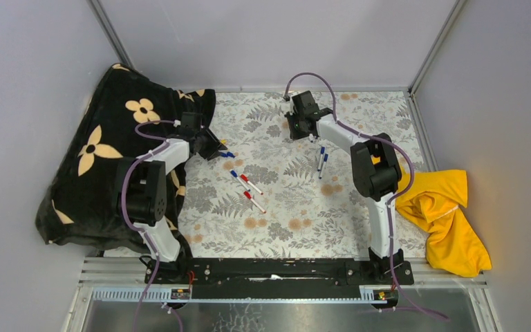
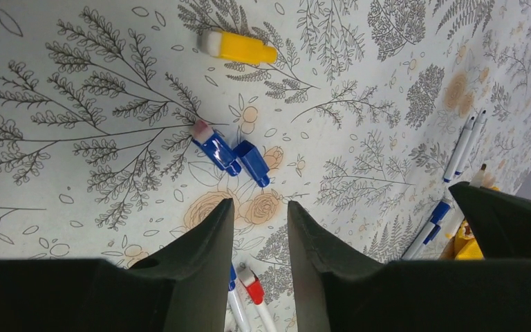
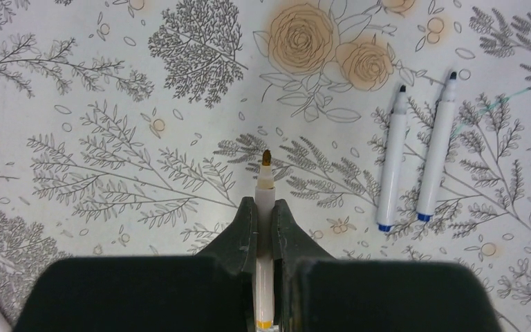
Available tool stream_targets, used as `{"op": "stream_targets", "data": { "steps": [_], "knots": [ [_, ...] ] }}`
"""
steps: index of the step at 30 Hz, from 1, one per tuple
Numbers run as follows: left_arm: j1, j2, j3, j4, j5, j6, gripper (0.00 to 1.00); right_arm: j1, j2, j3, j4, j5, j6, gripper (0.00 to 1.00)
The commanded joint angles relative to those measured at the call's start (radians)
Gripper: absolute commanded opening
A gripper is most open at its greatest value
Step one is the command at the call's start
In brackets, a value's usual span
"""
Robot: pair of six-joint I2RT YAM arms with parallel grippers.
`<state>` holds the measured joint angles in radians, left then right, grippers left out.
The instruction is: Open the pen caps
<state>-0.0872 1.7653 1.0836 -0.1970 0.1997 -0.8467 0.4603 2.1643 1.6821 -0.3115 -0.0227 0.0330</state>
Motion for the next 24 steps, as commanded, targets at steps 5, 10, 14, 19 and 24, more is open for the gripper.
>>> {"op": "stream_targets", "data": {
  "steps": [5,10,14,19,24],
  "knots": [
    [0.001,-0.068,-0.030,0.022,-0.017,-0.030,0.40,-0.017,0.094,0.128,-0.050,0.079,-0.093,0.00],
    [-0.004,-0.107,-0.036,0.037,-0.017,-0.047,0.41,-0.030,0.125,0.142,-0.041,0.136,-0.124,0.04],
    [-0.011,-0.136,-0.042,0.057,-0.013,-0.063,0.41,-0.035,0.153,0.156,-0.046,0.192,-0.149,0.13],
    [-0.028,-0.156,-0.038,0.066,-0.013,-0.072,0.41,-0.040,0.183,0.170,-0.048,0.230,-0.179,0.28],
    [-0.045,-0.156,-0.032,0.070,-0.015,-0.077,0.41,-0.041,0.191,0.163,-0.039,0.223,-0.179,0.36]
  ]
}}
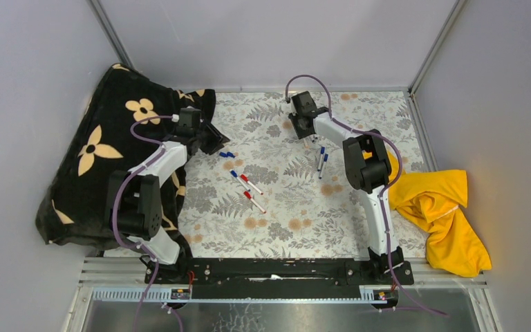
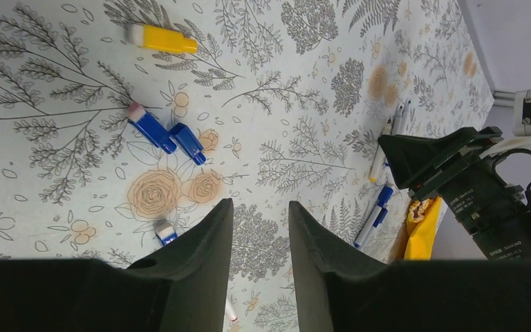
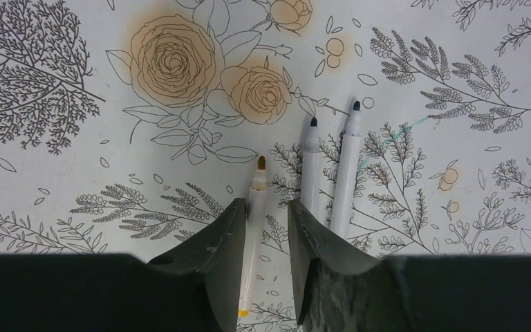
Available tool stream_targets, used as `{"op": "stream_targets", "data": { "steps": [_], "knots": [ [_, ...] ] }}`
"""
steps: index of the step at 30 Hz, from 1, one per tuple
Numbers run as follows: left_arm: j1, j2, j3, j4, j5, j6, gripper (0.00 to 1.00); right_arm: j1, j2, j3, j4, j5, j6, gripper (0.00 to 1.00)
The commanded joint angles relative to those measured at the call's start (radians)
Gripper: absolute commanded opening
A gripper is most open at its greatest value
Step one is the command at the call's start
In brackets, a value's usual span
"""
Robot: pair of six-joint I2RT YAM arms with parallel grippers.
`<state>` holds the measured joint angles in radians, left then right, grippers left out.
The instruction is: Open the pen caps
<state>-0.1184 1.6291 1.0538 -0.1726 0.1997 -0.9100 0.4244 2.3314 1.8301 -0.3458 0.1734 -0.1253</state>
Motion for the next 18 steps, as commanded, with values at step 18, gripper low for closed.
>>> {"op": "stream_targets", "data": {
  "steps": [18],
  "knots": [
    [-0.043,-0.047,0.002,0.061,0.002,-0.027,0.41,0.004,-0.303,-0.177,0.029,0.082,0.133,0.37]
  ]
}}
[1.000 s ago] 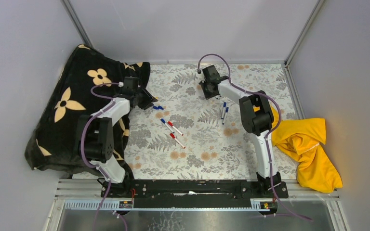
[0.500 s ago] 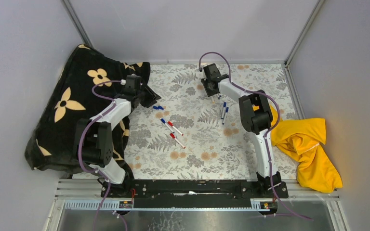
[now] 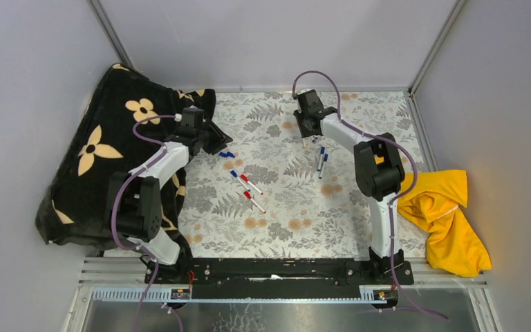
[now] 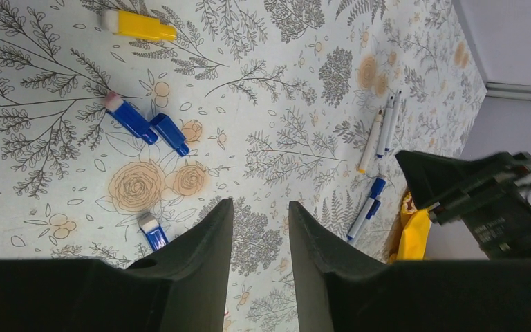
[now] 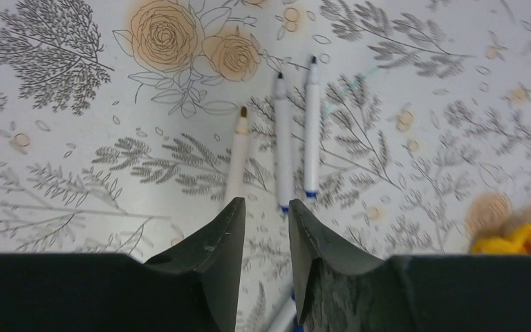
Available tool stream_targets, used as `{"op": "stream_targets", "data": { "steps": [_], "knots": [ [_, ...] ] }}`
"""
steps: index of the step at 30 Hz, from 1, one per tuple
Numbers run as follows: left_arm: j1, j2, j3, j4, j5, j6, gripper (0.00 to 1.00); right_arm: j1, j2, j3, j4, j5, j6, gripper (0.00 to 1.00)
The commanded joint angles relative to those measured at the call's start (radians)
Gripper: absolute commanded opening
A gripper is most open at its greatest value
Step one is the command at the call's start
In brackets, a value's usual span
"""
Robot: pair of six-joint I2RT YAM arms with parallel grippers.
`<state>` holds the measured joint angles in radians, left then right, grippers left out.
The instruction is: Open the pen caps
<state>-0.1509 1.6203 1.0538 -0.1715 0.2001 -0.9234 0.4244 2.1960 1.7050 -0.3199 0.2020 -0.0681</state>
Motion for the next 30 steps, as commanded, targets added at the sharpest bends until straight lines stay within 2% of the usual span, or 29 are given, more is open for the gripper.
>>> {"op": "stream_targets", "data": {
  "steps": [1,5,10,15,30],
  "knots": [
    [-0.013,-0.043,0.003,0.061,0.006,-0.015,0.41,0.007,-0.191,-0.074,0.001,0.060,0.098,0.37],
    [-0.024,-0.051,0.017,0.063,0.026,-0.010,0.43,0.011,-0.257,-0.144,-0.036,0.091,0.168,0.37],
    [-0.037,-0.049,0.031,0.064,0.072,-0.003,0.67,0.015,-0.297,-0.241,-0.072,0.079,0.255,0.37],
    [-0.044,-0.048,0.026,0.077,0.102,0.004,0.78,0.031,-0.333,-0.331,-0.048,0.076,0.305,0.38],
    [-0.043,-0.062,0.026,0.087,0.130,0.006,0.79,0.030,-0.327,-0.385,-0.050,0.073,0.369,0.39]
  ]
}}
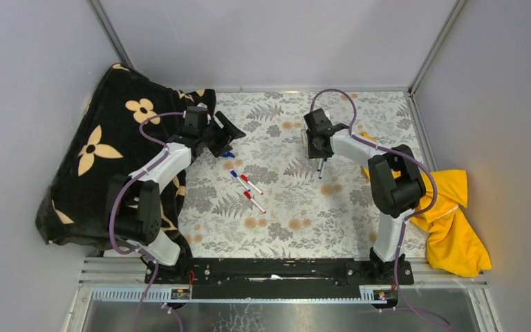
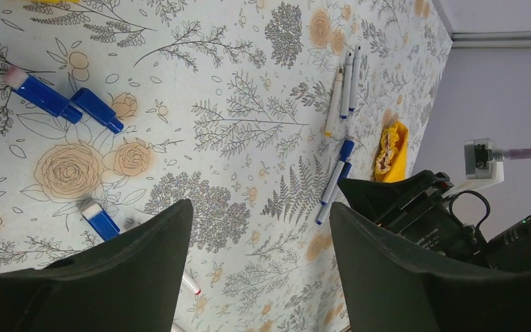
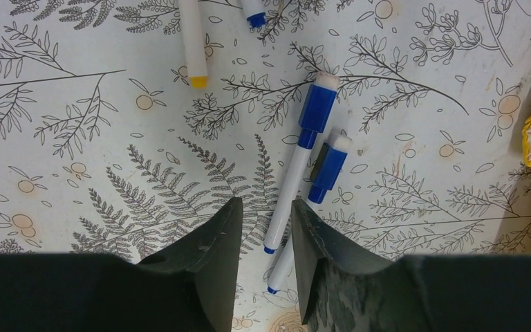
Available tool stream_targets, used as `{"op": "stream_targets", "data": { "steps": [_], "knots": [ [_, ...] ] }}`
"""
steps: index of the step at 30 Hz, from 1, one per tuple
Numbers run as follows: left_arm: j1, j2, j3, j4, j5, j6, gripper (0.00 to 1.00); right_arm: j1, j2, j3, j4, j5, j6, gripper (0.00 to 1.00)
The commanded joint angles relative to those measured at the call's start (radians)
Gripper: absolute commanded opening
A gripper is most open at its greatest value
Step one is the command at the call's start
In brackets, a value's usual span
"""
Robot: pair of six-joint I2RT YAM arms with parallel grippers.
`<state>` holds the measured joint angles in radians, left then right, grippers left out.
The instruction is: Open the pen caps
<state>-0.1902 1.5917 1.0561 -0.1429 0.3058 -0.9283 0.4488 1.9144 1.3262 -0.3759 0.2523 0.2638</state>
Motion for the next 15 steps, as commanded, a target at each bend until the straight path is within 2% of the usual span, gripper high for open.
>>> {"op": "stream_targets", "data": {
  "steps": [1,15],
  "knots": [
    [-0.004,-0.036,0.022,0.060,0.024,0.010,0.79,0.007,-0.043,-0.008,0.006,0.026,0.039,0.39],
    [-0.004,-0.042,0.015,0.065,0.027,0.013,0.79,0.005,-0.023,-0.012,-0.004,0.056,0.050,0.39]
  ]
}}
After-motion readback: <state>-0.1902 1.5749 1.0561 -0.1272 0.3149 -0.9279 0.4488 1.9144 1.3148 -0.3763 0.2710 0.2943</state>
